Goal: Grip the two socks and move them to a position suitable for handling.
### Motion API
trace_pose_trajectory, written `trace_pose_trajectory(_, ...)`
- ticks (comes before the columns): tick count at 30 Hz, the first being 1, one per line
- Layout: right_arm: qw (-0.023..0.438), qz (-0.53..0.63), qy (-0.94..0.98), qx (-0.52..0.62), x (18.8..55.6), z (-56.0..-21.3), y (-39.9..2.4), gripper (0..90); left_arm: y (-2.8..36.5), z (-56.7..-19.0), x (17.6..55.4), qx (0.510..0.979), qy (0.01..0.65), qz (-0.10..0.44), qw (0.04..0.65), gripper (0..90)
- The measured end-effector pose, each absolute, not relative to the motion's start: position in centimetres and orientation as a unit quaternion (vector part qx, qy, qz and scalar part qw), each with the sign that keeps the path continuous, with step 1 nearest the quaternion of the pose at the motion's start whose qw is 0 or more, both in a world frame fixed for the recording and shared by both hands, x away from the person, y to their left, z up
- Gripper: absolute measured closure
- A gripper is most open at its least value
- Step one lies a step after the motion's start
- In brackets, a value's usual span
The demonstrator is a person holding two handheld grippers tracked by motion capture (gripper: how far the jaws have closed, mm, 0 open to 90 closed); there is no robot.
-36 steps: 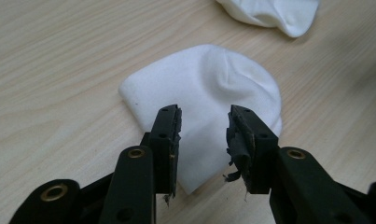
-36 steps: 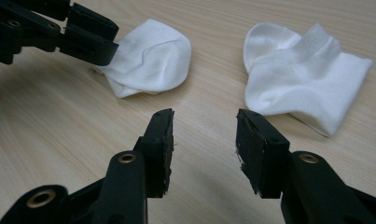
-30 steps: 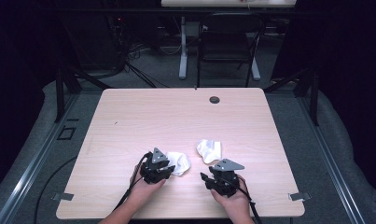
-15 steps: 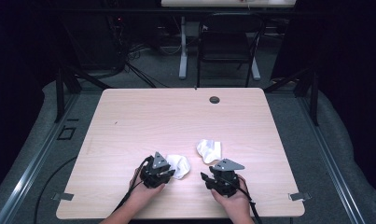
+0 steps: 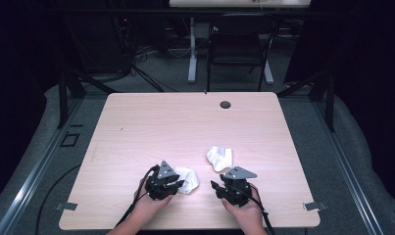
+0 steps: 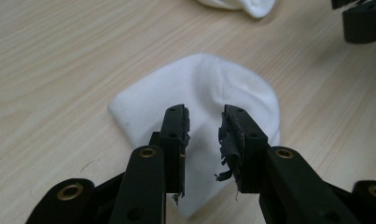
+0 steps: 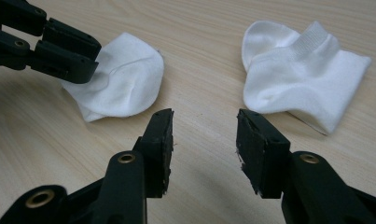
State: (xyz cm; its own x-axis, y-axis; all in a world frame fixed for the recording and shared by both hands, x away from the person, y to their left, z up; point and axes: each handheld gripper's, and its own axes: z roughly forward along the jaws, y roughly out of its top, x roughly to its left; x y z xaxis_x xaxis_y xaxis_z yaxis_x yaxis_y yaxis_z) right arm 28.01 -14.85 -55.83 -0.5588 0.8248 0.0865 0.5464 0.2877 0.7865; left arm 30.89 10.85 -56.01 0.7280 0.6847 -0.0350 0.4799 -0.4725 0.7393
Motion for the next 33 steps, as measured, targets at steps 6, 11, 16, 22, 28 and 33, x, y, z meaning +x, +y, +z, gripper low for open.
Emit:
trace_pose_trajectory(6, 0.171, 0.411, 0.780, 0.440, 28.0, -55.8, -14.9, 55.9, 9.3, -55.4, 31.3, 0.847, 0.339, 0.134, 0.387, 71.5)
trace_pose_trajectory(11, 0.170, 0.412, 0.780, 0.439, 28.0, -55.8, -15.0, 55.7, 8.6, -56.2, 31.7, 0.854, 0.340, 0.128, 0.372, 75.7)
trace_pose_trajectory(16, 0.170, 0.411, 0.780, 0.440, 28.1, -55.8, -15.0, 55.7, 8.4, -57.0, 31.8, 0.863, 0.336, 0.120, 0.358, 80.3)
trace_pose_trajectory(22, 0.169, 0.411, 0.781, 0.438, 28.1, -55.8, -14.9, 55.7, 8.4, -57.3, 31.8, 0.864, 0.333, 0.119, 0.357, 87.6)
trace_pose_trajectory(28, 0.169, 0.412, 0.781, 0.439, 28.1, -55.8, -15.0, 55.6, 8.9, -56.5, 31.8, 0.854, 0.340, 0.117, 0.377, 88.3)
trace_pose_trajectory(33, 0.169, 0.411, 0.781, 0.438, 28.1, -55.8, -14.9, 55.5, 9.4, -55.5, 31.7, 0.844, 0.343, 0.112, 0.397, 88.4)
